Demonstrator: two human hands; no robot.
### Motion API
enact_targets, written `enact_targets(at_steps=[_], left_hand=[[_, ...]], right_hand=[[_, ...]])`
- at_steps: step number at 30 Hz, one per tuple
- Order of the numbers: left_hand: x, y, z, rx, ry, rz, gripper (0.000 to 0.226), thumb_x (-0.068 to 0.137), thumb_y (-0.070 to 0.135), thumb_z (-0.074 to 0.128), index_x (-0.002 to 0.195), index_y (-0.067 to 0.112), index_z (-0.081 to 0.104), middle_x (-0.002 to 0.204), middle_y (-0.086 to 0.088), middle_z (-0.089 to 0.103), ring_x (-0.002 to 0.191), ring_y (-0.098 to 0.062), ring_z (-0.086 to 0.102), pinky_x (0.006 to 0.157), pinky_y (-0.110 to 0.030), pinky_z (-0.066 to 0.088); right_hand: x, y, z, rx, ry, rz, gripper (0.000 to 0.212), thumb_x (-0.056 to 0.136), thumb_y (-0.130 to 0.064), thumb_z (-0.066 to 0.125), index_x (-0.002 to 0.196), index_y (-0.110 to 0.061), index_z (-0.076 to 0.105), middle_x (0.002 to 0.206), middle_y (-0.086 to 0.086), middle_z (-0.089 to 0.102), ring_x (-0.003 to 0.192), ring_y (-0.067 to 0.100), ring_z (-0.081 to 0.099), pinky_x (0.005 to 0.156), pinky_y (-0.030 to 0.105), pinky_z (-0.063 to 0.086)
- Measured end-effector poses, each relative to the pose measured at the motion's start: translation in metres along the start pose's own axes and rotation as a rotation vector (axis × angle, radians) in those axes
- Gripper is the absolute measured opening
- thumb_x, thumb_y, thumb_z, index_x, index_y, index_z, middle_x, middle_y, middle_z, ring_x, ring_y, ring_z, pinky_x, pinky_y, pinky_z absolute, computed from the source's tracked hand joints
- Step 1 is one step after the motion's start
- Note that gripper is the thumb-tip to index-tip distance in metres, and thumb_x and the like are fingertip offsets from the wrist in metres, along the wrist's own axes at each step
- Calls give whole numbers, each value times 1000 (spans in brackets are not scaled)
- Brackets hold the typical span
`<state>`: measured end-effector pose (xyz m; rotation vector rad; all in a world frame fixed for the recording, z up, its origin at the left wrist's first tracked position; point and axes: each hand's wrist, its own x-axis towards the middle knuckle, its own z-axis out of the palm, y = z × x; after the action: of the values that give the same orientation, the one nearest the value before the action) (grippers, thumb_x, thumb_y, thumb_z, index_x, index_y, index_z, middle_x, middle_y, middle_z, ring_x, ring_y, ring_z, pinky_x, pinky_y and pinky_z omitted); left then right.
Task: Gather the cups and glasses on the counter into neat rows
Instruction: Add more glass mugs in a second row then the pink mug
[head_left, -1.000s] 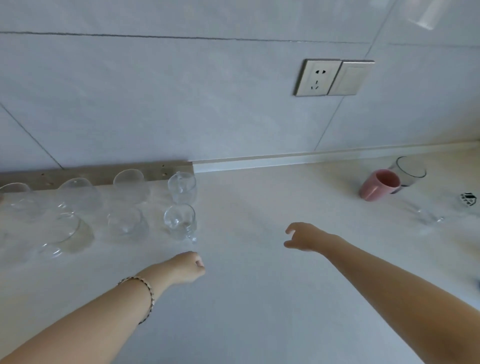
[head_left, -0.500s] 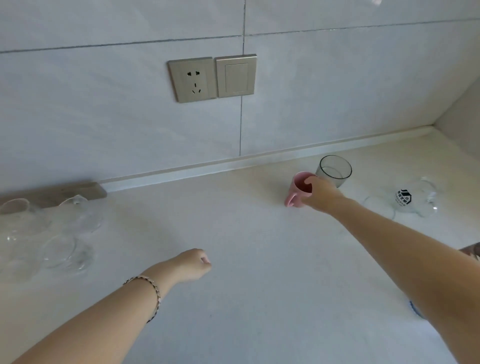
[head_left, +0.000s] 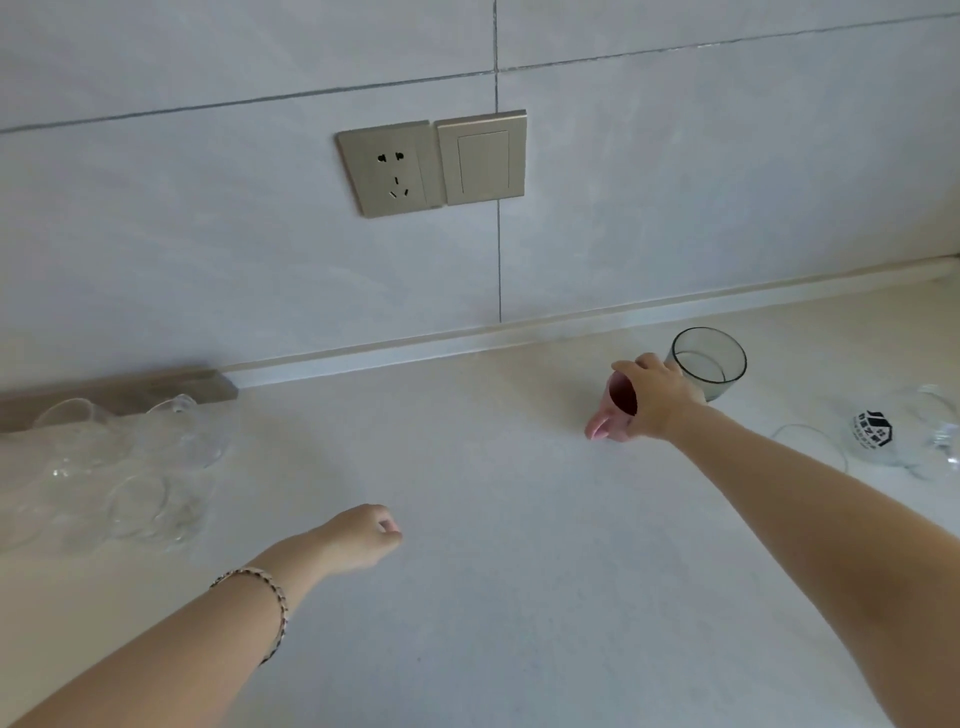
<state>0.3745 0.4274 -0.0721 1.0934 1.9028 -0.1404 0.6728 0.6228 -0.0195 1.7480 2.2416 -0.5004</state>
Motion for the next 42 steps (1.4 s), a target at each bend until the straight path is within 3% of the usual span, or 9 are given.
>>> enact_targets(at_steps=[2,5,11,17,27,34,39,42], left_hand=[[-4,-15,2,-41,19,-18,12,89,26,45,79,28,52,74,4,58,66,-12,55,70,-27,42],[-12,-50,8,-109,13,-59,13,86,25,47,75,29,52,83,1,63,75,-16,61,76,-30,47],[-43,-138,11,-158,21,-128,17,88,21,46,73,27,51,75,4,58,70,-13,58,61,-23,40],[-77,-262,-4,-271,77,-163,11,86,23,48,78,25,55,83,-2,64,78,-19,62,78,-30,49],[-150,-489,-56,-348,122,-224,17,88,24,46,73,19,47,74,-1,54,68,-18,52,67,-28,40],[-187,-590,-93,-386,135,-290,18,94,24,39,78,17,43,65,2,38,55,-13,35,60,-26,30],[-193,-627,-96,-429,164,-301,15,92,25,41,81,14,42,72,0,42,70,-19,42,67,-29,33],[-195,-636,-95,-444,173,-297,13,91,24,43,83,14,47,75,2,48,69,-14,46,63,-26,35]], right_hand=[[-6,-6,3,-51,26,-20,84,71,-53,70,141,-29,31,137,0,37,129,27,34,93,39,46],[-20,-26,13,-165,52,-111,81,72,-48,71,140,-31,33,133,0,40,123,27,37,86,36,47],[-70,-111,45,-144,25,-293,76,70,-48,71,137,-34,36,130,-4,43,119,23,42,87,32,45],[-129,-249,86,-129,-22,-480,70,71,-47,67,134,-36,38,128,-6,44,117,21,42,88,32,46],[-213,-510,151,-137,-92,-616,72,69,-48,69,133,-34,40,127,-5,45,117,22,43,91,31,45],[-235,-666,190,-61,-145,-654,75,67,-51,72,132,-28,41,125,1,44,116,25,43,93,35,47],[-237,-756,221,2,-154,-635,73,68,-54,70,129,-24,43,124,4,42,117,28,42,92,34,47],[-238,-794,233,17,-114,-657,75,68,-56,71,129,-21,43,124,5,41,118,29,40,85,34,47]])
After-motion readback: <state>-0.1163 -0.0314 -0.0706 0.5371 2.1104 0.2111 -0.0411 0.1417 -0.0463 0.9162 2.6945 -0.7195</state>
